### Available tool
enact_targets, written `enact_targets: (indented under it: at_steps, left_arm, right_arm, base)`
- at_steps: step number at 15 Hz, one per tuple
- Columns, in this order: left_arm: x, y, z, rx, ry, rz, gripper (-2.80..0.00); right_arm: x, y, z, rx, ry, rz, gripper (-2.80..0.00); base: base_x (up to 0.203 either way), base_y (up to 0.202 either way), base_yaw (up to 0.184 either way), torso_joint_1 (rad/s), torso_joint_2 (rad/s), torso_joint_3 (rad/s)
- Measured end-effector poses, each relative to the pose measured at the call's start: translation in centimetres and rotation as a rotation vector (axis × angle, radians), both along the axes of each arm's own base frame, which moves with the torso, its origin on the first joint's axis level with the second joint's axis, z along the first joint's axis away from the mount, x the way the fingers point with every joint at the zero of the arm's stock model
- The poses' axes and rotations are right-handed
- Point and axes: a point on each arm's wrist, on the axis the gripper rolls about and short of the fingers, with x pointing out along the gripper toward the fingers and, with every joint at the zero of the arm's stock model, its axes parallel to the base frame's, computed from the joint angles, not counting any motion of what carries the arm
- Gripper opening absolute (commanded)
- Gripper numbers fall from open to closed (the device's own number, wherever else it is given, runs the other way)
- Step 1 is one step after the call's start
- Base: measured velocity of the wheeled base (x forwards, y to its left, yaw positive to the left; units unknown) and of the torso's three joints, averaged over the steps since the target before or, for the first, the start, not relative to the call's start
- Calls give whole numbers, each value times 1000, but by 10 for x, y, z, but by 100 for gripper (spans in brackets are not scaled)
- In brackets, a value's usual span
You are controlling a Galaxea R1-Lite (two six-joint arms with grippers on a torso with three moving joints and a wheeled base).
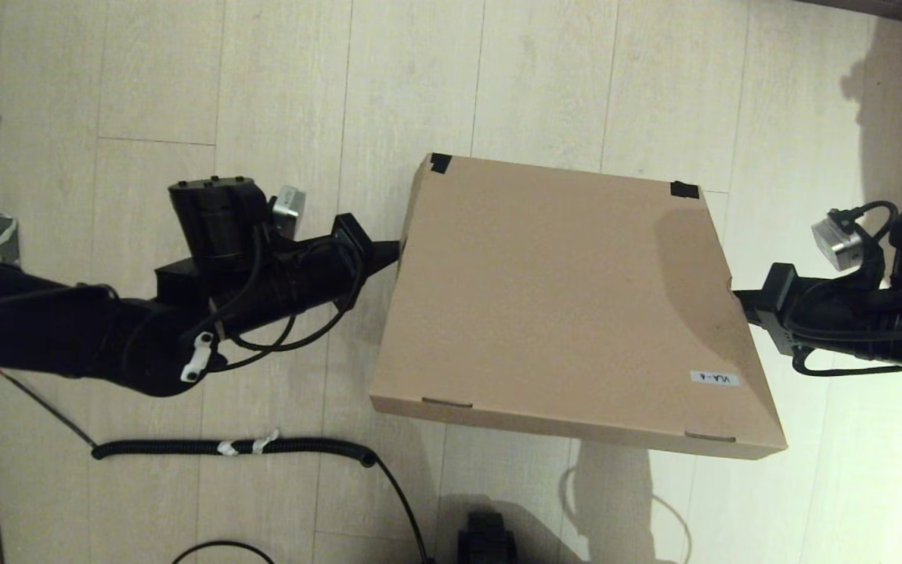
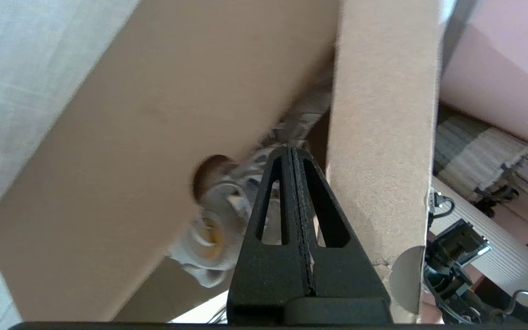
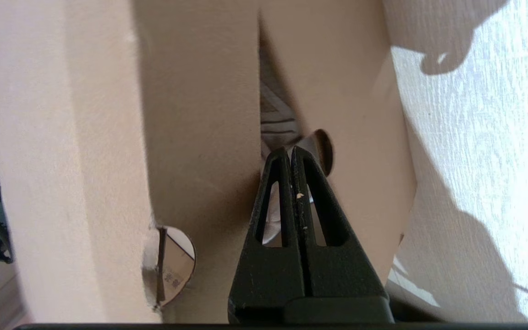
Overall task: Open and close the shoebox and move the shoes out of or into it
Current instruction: Open the shoe box
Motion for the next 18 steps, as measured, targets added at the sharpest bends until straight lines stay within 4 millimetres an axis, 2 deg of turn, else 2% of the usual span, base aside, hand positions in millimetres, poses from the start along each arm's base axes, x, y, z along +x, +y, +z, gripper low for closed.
enact_targets:
  at_steps: [13, 18]
  left_arm:
    - [-4, -2, 16, -34, -37, -5, -280]
    - [-12, 5, 37, -94, -100, 45, -280]
  right_arm:
    - [-6, 0, 40, 35, -49, -5, -280]
    - [-10, 1, 53, 129, -32, 4, -280]
  base:
    - [0, 0, 0, 0, 0, 0]
    - [0, 0, 0, 0, 0, 0]
